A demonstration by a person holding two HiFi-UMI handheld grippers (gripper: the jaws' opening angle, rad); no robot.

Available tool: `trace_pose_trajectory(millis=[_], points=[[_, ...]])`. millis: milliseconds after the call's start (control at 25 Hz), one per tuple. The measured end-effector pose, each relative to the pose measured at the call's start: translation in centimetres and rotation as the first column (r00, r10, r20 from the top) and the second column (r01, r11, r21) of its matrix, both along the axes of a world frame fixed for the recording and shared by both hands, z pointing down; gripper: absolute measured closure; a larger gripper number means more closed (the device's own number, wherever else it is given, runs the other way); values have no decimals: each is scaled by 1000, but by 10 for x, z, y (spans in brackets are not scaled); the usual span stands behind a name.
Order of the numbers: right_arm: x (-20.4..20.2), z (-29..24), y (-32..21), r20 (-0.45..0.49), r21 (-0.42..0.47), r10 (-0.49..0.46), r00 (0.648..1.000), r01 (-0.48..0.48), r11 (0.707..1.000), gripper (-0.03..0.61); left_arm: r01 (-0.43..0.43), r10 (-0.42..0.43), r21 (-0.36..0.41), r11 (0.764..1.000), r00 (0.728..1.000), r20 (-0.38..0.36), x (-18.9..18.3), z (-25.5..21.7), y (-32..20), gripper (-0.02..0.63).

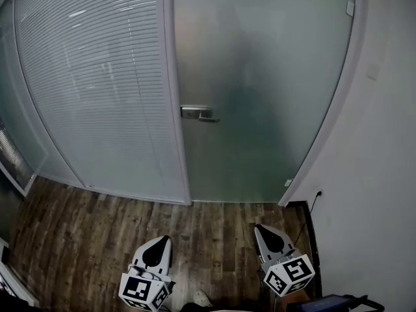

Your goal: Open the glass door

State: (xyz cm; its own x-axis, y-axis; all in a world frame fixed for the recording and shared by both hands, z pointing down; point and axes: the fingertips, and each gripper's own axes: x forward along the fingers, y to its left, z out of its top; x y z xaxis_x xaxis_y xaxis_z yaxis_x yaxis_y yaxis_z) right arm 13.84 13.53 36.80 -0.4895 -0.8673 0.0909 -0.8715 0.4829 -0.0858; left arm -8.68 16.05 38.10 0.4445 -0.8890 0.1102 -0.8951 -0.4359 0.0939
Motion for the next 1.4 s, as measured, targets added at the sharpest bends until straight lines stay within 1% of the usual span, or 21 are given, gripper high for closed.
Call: trace_pose_trajectory(millis=[280, 360, 480, 680, 800, 920, 1200, 1320, 1400], points=[[-52, 12, -41, -3, -32, -5, 1000, 5, 999, 577, 0, 0, -4, 1000, 1000, -6, -49, 3, -46, 615], [-57, 13, -51, -12, -37, -3, 1000, 2, 999, 577, 4, -4, -13, 1000, 1000, -16, -57, 7, -57, 615], [-53, 12, -64, -22, -38, 22, 1000, -23, 999, 577, -3, 2, -29, 1000, 999, -32, -61, 15, -73, 615], [-41, 16, -92, -21, -47, 65, 998, -66, 997, 577, -41, 40, -32, 999, 999, -25, -51, 19, -99, 615], [-40, 24, -113, -7, -52, 60, 998, -60, 997, 577, -48, 47, -39, 998, 999, -17, -47, 23, -119, 615], [-37, 29, -140, 2, -55, 42, 999, -42, 998, 577, -37, 37, -41, 998, 999, -9, -40, 25, -146, 615], [1, 34, -223, 19, -37, 15, 1000, -14, 999, 577, -18, 18, -15, 1000, 1000, 8, 0, 22, -221, 615], [17, 32, -262, 25, -26, -9, 1000, 9, 1000, 577, -1, 2, -22, 1000, 1000, 15, 16, 21, -255, 615], [24, 28, -291, 40, -28, -16, 999, 17, 999, 577, 2, -1, -34, 999, 999, 37, 23, 18, -281, 615]])
